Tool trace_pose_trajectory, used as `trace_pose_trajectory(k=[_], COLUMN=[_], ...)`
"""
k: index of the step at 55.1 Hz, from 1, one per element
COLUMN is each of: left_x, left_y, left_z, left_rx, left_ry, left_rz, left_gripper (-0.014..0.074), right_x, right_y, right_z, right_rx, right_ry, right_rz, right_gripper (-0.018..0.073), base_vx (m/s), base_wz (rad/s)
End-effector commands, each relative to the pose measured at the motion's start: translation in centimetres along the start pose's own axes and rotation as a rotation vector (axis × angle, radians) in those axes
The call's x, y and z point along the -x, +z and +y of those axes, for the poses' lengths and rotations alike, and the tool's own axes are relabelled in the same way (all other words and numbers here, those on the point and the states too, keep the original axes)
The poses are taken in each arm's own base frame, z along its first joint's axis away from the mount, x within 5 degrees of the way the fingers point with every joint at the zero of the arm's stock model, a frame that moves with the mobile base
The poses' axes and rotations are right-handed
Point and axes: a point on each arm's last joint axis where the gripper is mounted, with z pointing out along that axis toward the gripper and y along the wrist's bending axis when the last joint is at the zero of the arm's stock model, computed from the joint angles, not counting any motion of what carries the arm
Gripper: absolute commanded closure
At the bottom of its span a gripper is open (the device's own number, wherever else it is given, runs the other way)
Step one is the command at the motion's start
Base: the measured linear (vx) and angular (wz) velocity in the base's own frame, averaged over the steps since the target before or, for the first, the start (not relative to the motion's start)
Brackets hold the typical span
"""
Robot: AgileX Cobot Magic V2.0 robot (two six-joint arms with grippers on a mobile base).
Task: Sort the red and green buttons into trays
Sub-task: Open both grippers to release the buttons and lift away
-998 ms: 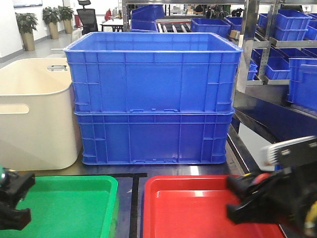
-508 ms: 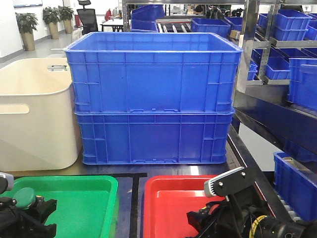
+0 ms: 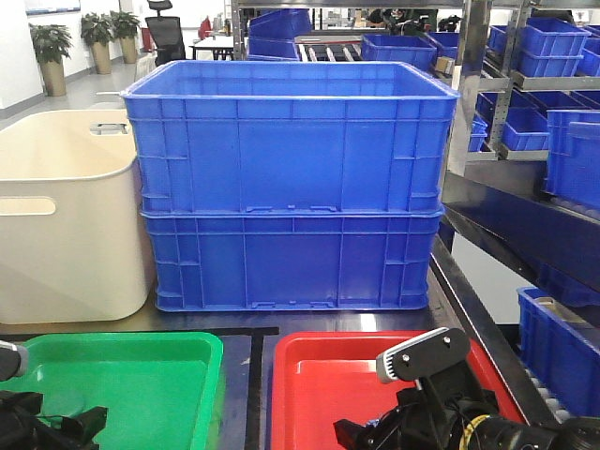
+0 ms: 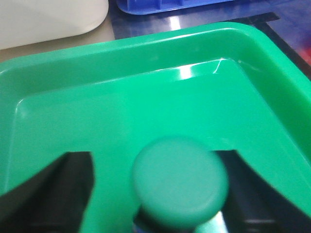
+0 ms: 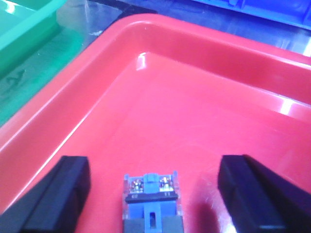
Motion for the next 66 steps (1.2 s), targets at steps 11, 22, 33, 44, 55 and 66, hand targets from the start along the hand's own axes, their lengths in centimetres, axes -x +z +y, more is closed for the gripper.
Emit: trace_pose_trajectory(k=[11, 22, 33, 44, 55, 66], left_x=[2.6, 4.9, 6.3, 6.2, 4.8, 3.4], left_y=[-1.1, -4.2, -9.2, -15.1, -19.5, -20.7], left_z=[-0.4, -0.7, -0.7, -0.5, -0.2, 0.3], left_rx=[-0.035, -0.073, -0.062, -0.018, 0.035, 0.086], left_ry=[-0.049, -0.052, -0.043, -0.043, -0.058, -0.082], left_rz=[-0.162, -0.369, -0.522, -0.633, -0.676, -0.61], left_gripper=[-0.0127, -0.006, 0.005, 0.0137, 0.02, 0.0316], right_x=[3.6, 5.1, 6.0, 5.5, 4.1, 3.9], right_y=[-3.1, -6.8, -12.3, -18.7, -22.9, -23.4], right_z=[0.4, 0.3, -0.1, -0.6, -1.2, -1.2], right_rx=[0.032, 0.008, -0.062, -0.154, -0.232, -0.232], right_ry=[-0.001, -0.007, -0.017, -0.008, -0.007, 0.008], right_rz=[-0.197, -0.281, -0.352, -0.408, -0.415, -0.419], right_gripper=[-0.0023, -0.0003, 0.0001, 0.0064, 0.0202, 0.033], base_vx=[0.0, 0.0, 0.0, 0.0, 0.0, 0.0], base_wz=[0.0, 0.0, 0.0, 0.0, 0.0, 0.0])
